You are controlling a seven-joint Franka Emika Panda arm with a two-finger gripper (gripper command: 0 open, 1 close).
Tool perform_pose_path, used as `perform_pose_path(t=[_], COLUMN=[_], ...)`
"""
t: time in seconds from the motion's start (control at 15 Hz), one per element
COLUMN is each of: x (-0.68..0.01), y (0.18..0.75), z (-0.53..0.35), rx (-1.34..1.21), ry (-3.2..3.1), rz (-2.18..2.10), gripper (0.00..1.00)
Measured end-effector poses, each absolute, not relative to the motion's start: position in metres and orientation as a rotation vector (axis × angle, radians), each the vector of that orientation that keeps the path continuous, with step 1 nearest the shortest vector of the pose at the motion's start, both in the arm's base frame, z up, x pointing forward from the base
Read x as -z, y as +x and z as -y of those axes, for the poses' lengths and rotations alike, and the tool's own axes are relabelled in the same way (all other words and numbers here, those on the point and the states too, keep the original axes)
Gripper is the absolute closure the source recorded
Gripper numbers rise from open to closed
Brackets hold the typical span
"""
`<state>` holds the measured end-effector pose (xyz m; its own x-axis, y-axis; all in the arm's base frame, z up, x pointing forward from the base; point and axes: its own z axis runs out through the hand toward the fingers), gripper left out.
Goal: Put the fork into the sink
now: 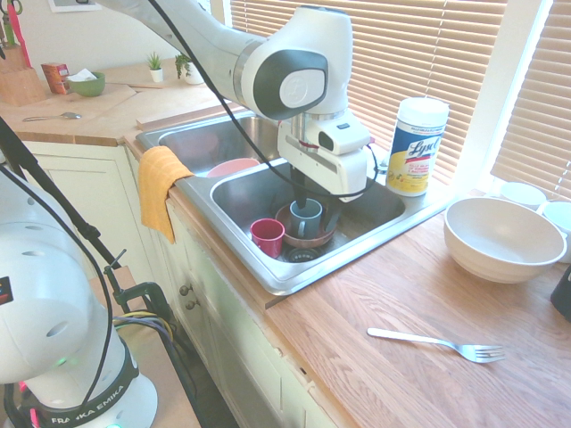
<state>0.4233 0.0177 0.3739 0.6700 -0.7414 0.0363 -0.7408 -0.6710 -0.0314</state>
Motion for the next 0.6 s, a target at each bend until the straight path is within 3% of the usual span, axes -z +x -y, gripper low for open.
perform_pose_path(t=[0.2,0.6], x=[-0.375,-0.388], y=[0.425,0.431], z=[-0.017,0.038], rx=[0.083,0.194], ry=[-2.843,-2.617], rz=[-1.304,-1.83], gripper=[0.0,0.0])
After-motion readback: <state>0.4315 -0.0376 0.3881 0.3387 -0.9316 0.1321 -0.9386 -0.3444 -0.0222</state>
